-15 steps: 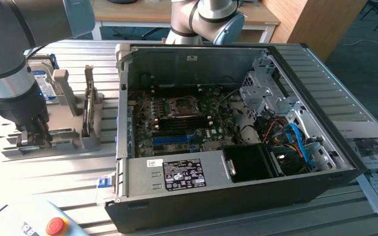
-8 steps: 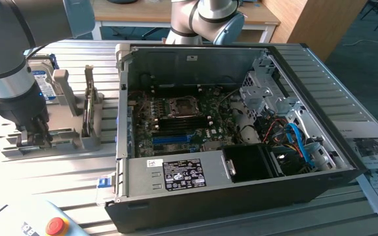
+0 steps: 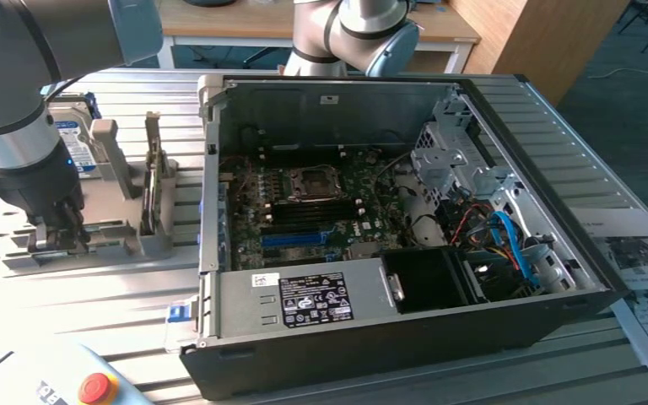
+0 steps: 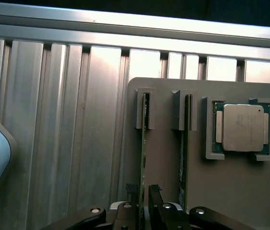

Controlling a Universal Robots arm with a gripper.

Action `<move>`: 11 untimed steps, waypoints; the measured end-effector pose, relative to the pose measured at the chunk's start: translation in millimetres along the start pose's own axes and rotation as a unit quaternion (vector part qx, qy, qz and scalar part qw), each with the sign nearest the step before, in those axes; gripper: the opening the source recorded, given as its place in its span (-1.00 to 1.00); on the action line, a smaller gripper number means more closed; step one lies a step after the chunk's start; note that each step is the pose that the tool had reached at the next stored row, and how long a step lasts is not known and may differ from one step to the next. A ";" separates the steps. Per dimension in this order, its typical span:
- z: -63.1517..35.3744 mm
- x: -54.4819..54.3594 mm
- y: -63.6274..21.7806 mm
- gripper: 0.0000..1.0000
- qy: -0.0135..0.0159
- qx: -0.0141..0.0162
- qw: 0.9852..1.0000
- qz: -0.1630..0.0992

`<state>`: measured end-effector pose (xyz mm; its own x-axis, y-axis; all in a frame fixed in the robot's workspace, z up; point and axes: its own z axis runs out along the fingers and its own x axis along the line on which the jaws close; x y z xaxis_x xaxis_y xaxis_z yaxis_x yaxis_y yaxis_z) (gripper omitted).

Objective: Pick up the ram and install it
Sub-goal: 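Pick up the ram and move it above insertion slot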

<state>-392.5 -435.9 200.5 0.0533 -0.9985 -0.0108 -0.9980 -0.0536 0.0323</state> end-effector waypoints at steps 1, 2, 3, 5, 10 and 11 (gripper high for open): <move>0.0 0.0 0.0 -0.55 0.000 0.000 1.000 0.000; 0.0 0.0 0.0 -0.55 0.000 0.000 1.000 0.001; 0.0 0.0 0.0 -0.55 0.000 0.000 1.000 0.002; 0.0 0.0 0.0 -0.55 0.000 0.000 1.000 0.006; 0.0 0.0 0.0 -0.55 0.000 0.000 1.000 0.007; 0.0 0.0 0.0 -0.55 0.000 0.000 1.000 0.008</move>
<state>-392.5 -435.9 200.5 0.0382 -0.9992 -0.0107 -0.9987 -0.0385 0.0323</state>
